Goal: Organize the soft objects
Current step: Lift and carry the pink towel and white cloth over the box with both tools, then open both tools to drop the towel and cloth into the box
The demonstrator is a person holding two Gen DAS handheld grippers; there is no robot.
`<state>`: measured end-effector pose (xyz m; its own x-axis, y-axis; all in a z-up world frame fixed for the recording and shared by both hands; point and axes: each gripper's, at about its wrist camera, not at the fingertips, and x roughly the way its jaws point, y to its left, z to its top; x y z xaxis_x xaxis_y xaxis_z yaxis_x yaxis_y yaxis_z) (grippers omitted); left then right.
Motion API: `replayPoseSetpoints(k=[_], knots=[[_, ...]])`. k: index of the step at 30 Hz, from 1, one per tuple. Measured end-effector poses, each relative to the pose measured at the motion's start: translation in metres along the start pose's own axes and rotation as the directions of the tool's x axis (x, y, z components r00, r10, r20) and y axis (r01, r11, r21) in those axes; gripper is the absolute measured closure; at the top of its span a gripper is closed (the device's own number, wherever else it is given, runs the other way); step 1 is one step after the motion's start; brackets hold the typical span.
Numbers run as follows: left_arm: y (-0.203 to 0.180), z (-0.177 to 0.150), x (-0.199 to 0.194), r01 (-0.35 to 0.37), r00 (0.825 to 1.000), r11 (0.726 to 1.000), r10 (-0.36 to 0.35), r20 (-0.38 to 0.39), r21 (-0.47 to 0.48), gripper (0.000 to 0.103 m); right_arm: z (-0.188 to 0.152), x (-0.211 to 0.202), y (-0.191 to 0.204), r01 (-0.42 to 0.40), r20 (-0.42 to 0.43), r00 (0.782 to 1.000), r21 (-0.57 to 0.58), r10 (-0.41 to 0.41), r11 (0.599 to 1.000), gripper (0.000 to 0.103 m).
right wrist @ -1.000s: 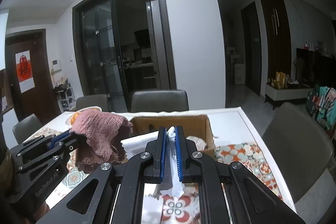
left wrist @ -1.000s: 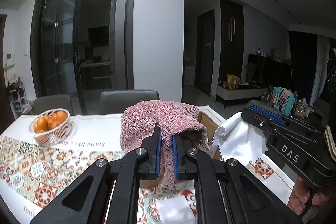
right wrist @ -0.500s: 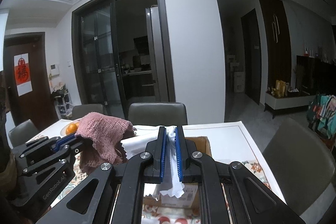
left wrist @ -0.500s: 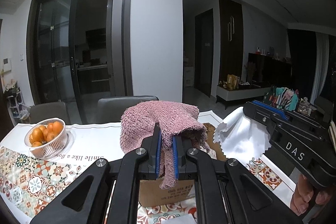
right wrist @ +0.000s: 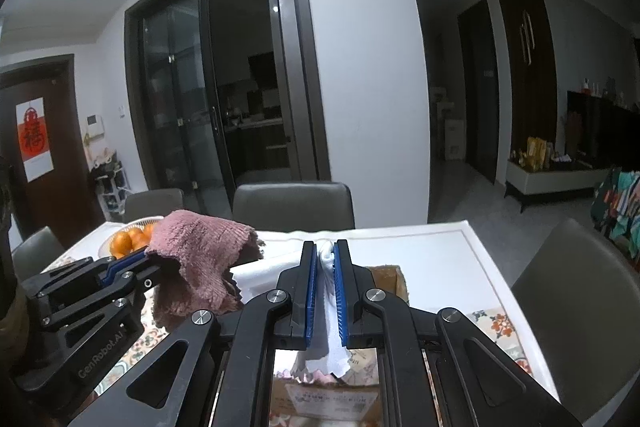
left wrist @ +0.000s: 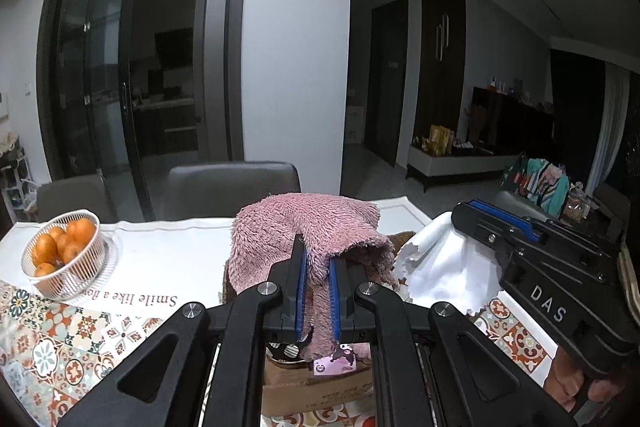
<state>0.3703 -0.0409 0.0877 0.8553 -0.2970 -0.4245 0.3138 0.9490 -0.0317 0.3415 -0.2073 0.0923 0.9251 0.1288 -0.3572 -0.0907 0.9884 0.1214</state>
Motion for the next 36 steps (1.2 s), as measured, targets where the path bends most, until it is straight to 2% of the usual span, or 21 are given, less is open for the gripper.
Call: replayPoseSetpoints(k=[7,12,16,18,19,20,22,23,24,29,36], knots=[[-0.001,-0.01,0.036,0.011,0.996,1.0,-0.01,-0.092,0.014,0.091,-0.012,0.035,-0.005,0.009,-0.09,0.996,-0.004,-0.009,1.0,0.093],[-0.004,-0.028,0.062,0.04,0.98,0.999,-0.035,-0.195,0.022,0.091,-0.028,0.052,-0.011,0.016,-0.155,0.988,-0.01,-0.017,1.0,0.093],[-0.006,-0.044,0.07,0.031,0.97,0.999,-0.022,-0.241,0.035,0.091,-0.041,0.065,-0.014,0.016,-0.212,0.977,-0.013,-0.018,1.0,0.093],[-0.007,-0.048,0.072,0.034,0.965,0.999,-0.024,-0.26,0.034,0.086,-0.046,0.07,-0.015,0.017,-0.235,0.972,-0.015,-0.02,1.0,0.093],[-0.007,-0.049,0.072,0.034,0.964,0.999,-0.024,-0.264,0.035,0.077,-0.048,0.072,-0.017,0.014,-0.245,0.969,-0.011,-0.016,1.0,0.092],[-0.007,-0.05,0.071,0.034,0.964,0.999,-0.023,-0.263,0.037,0.07,-0.049,0.073,-0.017,0.009,-0.254,0.967,-0.008,-0.011,1.0,0.09],[-0.006,-0.049,0.068,0.029,0.967,0.999,-0.017,-0.256,0.041,0.064,-0.049,0.073,-0.019,0.0,-0.26,0.966,0.003,0.0,1.0,0.078],[-0.005,-0.048,0.066,0.025,0.968,0.999,-0.014,-0.252,0.041,0.06,-0.048,0.071,-0.02,0.005,-0.249,0.969,0.008,-0.003,1.0,0.065],[-0.004,-0.047,0.064,0.019,0.969,0.999,-0.009,-0.245,0.038,0.058,-0.047,0.07,-0.021,0.014,-0.238,0.971,0.008,-0.012,1.0,0.06],[-0.003,-0.044,0.042,-0.017,0.98,0.999,0.026,-0.197,0.045,0.051,-0.04,0.054,-0.025,0.046,-0.198,0.979,0.015,-0.042,0.999,0.06],[-0.012,-0.045,0.001,-0.07,0.99,0.993,0.08,-0.117,0.093,0.047,-0.04,0.02,-0.018,0.069,-0.155,0.986,0.008,-0.067,0.998,0.06]])
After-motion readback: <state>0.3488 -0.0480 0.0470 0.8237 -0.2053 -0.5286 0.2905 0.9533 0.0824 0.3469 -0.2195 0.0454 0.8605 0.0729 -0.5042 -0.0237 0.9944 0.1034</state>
